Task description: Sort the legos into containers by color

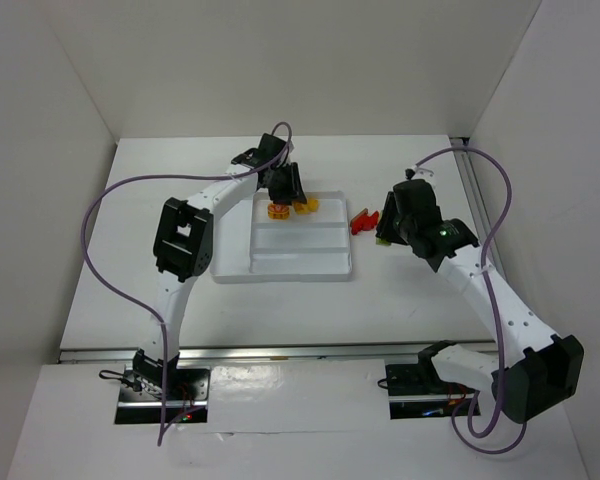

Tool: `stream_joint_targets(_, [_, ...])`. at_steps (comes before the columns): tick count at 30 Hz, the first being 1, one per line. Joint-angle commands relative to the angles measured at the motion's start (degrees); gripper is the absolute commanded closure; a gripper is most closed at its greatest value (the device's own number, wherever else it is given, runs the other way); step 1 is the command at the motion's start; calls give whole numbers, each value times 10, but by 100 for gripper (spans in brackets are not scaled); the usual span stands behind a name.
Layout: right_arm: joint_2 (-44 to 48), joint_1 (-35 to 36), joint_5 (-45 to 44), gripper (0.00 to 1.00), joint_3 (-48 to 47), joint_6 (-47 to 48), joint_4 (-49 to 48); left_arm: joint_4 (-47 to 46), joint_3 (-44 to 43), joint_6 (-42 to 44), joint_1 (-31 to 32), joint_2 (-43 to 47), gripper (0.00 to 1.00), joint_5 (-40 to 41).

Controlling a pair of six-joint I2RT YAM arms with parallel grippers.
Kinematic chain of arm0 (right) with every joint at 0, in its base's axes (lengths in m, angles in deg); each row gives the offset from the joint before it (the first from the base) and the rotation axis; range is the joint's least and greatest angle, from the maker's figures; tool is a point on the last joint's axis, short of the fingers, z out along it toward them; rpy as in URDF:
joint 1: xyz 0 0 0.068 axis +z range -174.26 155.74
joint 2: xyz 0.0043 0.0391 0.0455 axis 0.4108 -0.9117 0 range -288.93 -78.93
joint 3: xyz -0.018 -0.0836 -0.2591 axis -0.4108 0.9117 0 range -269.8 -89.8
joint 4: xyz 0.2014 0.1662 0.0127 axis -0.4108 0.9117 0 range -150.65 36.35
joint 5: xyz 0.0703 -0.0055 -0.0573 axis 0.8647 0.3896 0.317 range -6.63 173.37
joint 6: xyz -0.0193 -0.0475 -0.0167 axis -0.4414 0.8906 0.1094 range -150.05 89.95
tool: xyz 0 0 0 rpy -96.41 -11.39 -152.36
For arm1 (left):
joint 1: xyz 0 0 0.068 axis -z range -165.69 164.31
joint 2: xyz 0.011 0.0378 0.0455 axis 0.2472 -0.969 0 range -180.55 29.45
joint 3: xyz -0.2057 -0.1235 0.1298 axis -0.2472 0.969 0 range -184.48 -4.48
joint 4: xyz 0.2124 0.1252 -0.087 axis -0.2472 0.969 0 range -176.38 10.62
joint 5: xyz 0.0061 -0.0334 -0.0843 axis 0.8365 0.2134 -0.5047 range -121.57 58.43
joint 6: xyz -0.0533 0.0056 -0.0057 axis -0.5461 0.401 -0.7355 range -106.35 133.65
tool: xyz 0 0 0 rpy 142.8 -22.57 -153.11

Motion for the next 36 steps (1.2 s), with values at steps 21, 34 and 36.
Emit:
stream_joint_targets(21, [-12, -3, 0, 90, 13, -7, -14, 14, -5, 18, 7, 34, 12, 22])
stream_joint_targets(34, [-124, -9, 5, 90, 57, -28, -17, 19, 46, 36, 24, 194, 12, 43])
stream_joint_targets(36, [-124, -9, 10, 90, 63, -28, -33, 19, 62, 41, 24, 230, 12, 52])
